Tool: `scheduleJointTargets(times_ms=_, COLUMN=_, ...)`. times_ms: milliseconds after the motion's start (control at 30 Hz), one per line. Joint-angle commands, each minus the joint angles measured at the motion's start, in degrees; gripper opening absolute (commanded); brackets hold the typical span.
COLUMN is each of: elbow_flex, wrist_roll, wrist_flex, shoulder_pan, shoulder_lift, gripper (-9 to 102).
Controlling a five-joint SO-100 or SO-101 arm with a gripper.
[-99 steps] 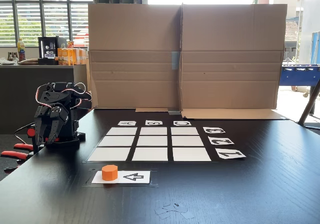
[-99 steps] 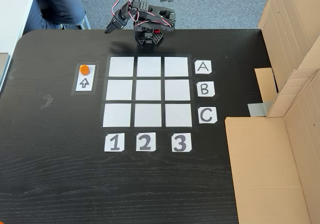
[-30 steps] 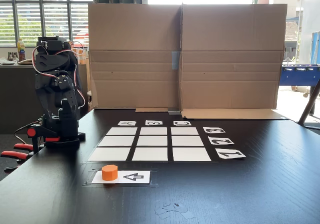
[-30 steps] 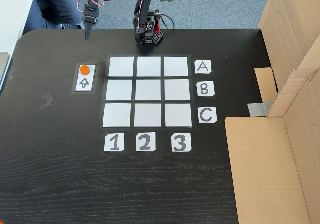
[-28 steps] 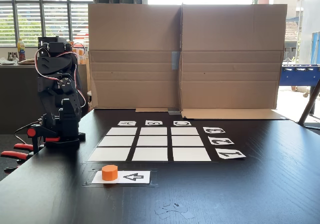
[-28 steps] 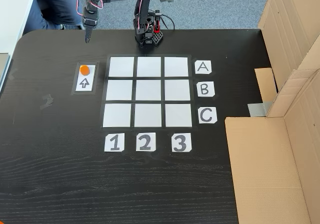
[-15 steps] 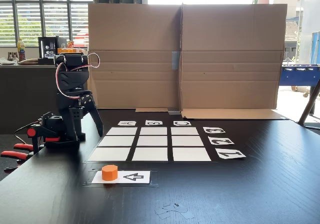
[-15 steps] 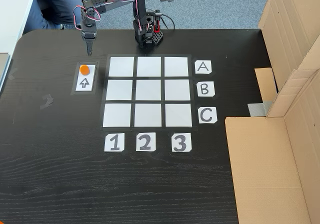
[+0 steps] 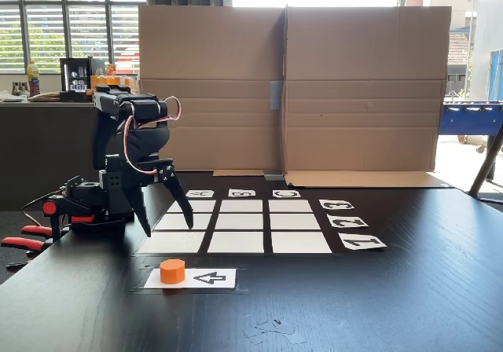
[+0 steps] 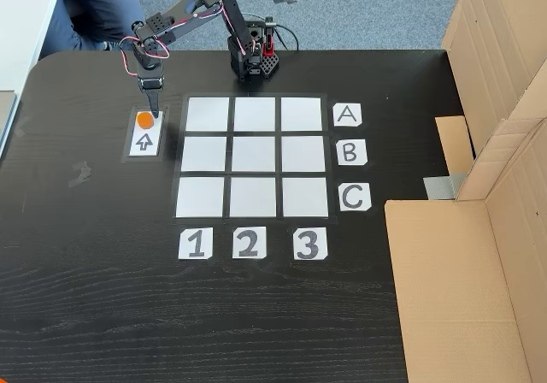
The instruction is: Pick up the round, orange token and place it in the grid on square A1.
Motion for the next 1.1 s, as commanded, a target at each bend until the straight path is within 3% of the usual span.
scheduleJointTargets(times_ms=0, elbow_flex=-3.1, wrist_roll=0.9, wrist_flex=-0.5, shoulder_pan=-0.4, shoulder_lift=-0.9, gripper=30)
scheduleJointTargets(times_ms=1067, elbow_flex=-15.0, wrist_roll=2.2, wrist_flex=-2.1, shoulder_pan=1.9, shoulder_lift=-17.7, gripper=30)
